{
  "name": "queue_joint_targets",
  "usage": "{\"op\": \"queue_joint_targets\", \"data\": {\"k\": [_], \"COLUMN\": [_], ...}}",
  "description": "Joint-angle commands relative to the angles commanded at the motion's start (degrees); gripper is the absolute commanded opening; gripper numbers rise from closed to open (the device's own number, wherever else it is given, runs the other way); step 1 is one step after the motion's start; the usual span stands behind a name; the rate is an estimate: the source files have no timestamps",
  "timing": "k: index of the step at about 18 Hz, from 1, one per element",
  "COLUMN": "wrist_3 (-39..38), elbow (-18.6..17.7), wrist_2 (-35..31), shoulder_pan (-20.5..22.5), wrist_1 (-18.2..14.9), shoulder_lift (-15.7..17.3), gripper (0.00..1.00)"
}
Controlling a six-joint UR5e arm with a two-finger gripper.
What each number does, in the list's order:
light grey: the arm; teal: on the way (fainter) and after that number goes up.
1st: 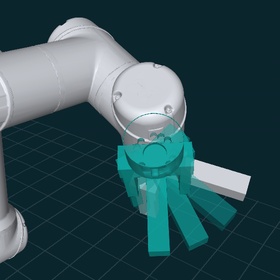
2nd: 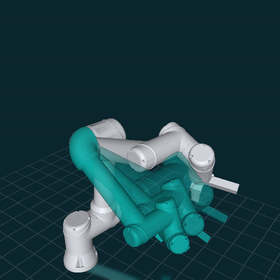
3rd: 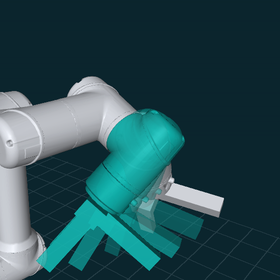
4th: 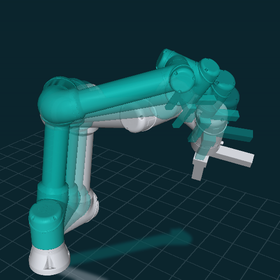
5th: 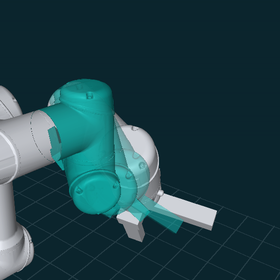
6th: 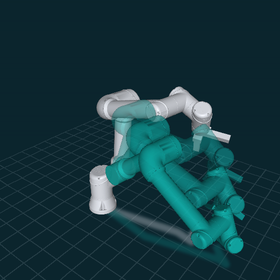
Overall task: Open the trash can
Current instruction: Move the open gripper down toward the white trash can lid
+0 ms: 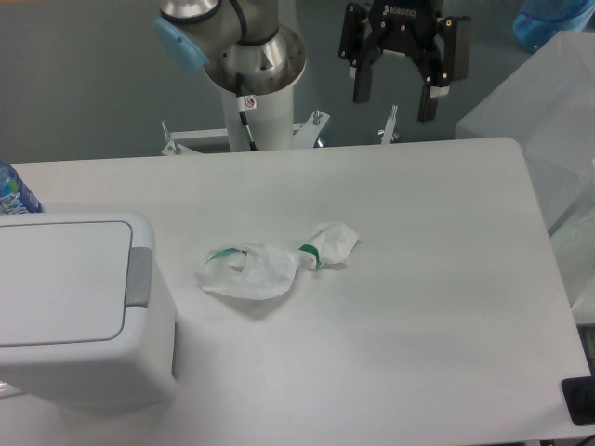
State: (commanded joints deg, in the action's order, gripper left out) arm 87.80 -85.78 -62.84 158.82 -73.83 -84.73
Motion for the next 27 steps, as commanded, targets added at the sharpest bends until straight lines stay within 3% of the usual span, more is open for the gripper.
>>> {"op": "queue_joint_targets", "data": {"k": [4, 8, 16, 21, 27], "wrist_3": [-0.79, -13.06, -34.78, -50.43, -53.43], "elbow": [1.14, 3.16, 3.61, 2.11, 0.88], "wrist_2": [1.05, 1.05, 0.88, 0.35, -0.97], "shoulder_pan": [-0.61, -2.89, -10.8, -15.11, -20.56], "wrist_1": [-0.09, 0.09, 10.63, 10.9, 10.9], "shoulder_lift": [-1.05, -2.81, -6.94, -7.3, -10.89], "gripper": [1.0, 1.0, 1.0, 1.0, 1.0]}}
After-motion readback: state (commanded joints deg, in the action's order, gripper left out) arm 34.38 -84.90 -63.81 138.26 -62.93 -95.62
